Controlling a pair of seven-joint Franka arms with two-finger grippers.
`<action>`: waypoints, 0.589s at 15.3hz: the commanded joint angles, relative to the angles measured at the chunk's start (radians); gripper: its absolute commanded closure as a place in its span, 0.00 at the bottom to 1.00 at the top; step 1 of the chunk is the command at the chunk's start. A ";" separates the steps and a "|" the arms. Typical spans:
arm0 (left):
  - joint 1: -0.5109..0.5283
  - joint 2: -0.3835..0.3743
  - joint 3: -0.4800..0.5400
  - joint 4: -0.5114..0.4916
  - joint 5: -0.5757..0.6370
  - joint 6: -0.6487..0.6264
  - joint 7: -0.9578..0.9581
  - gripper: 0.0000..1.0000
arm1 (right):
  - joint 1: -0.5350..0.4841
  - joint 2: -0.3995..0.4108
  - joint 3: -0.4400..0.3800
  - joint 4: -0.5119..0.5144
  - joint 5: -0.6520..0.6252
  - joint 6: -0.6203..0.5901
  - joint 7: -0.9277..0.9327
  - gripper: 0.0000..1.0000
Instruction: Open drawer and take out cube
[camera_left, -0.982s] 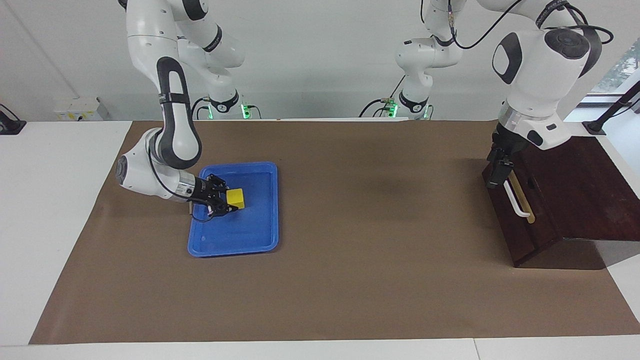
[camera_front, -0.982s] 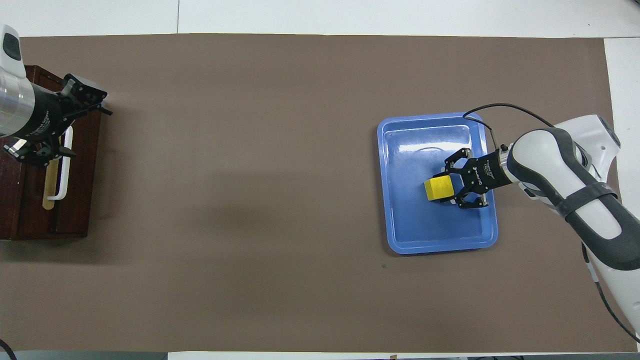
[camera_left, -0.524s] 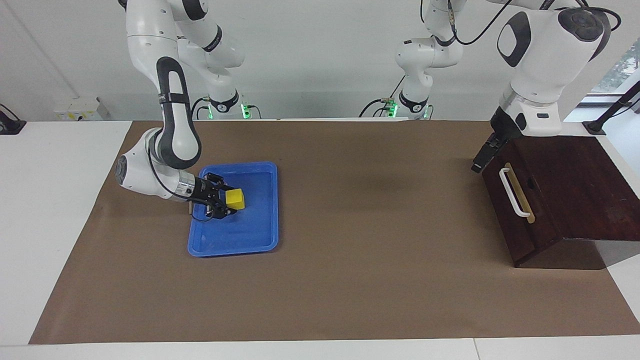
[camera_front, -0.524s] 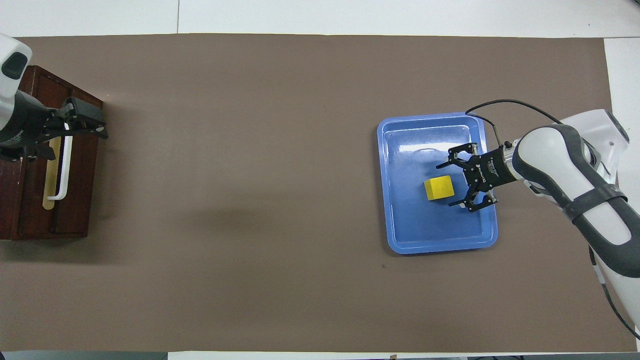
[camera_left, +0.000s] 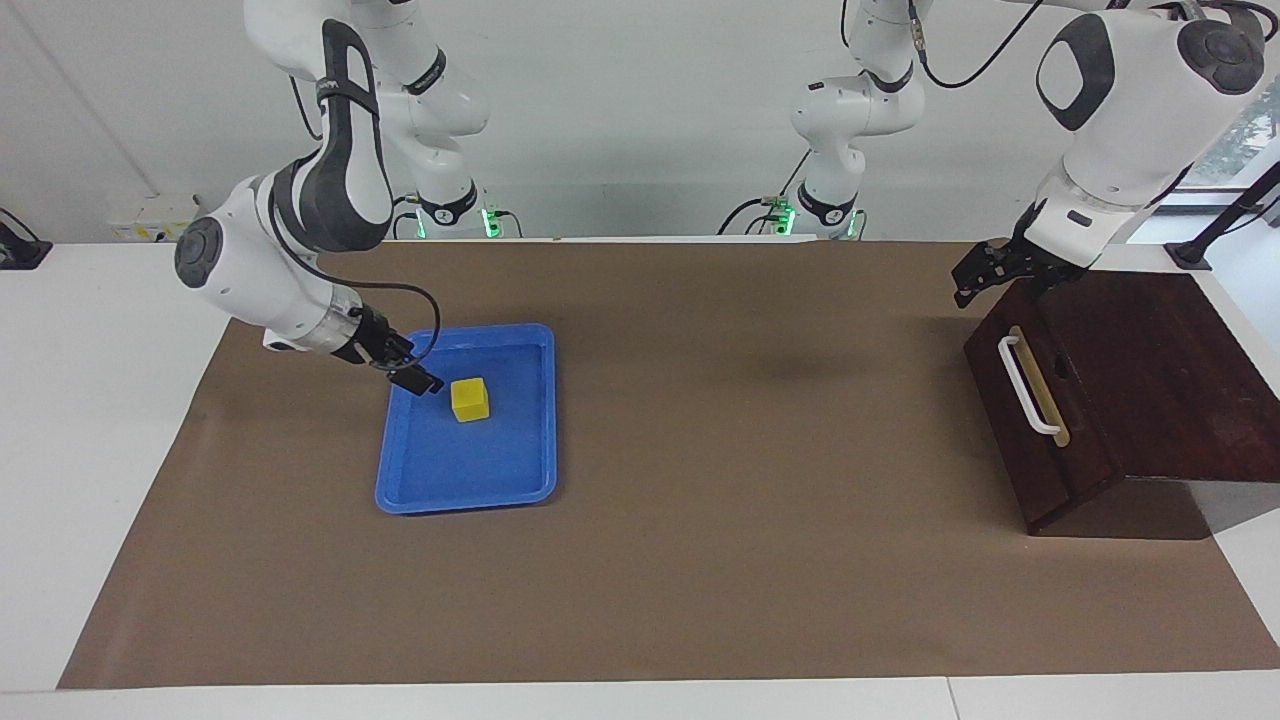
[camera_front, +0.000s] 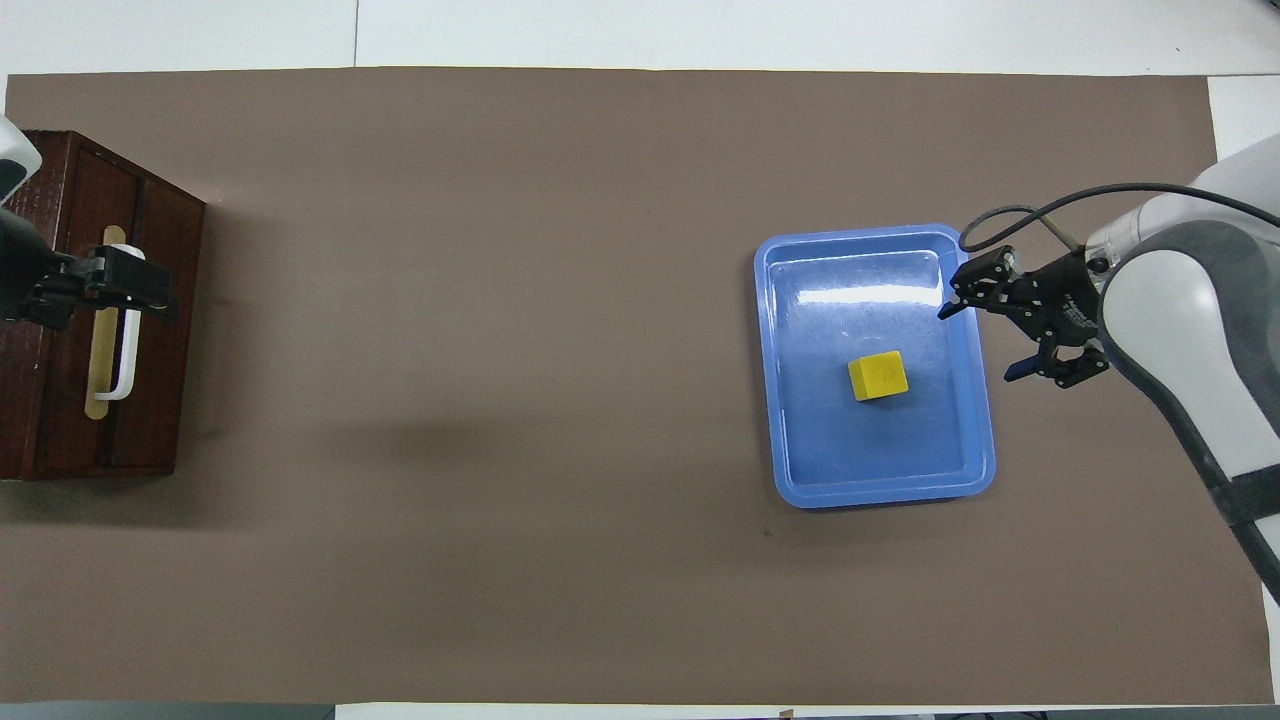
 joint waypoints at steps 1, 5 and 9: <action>-0.004 -0.033 -0.002 -0.027 -0.020 0.007 0.009 0.00 | -0.005 0.001 0.000 0.152 -0.113 -0.151 -0.194 0.00; -0.007 -0.033 -0.010 -0.024 -0.017 0.017 0.022 0.00 | -0.002 -0.102 0.005 0.160 -0.224 -0.210 -0.403 0.00; -0.009 -0.033 -0.013 -0.024 -0.015 -0.005 0.048 0.00 | 0.016 -0.198 0.005 0.160 -0.282 -0.277 -0.577 0.00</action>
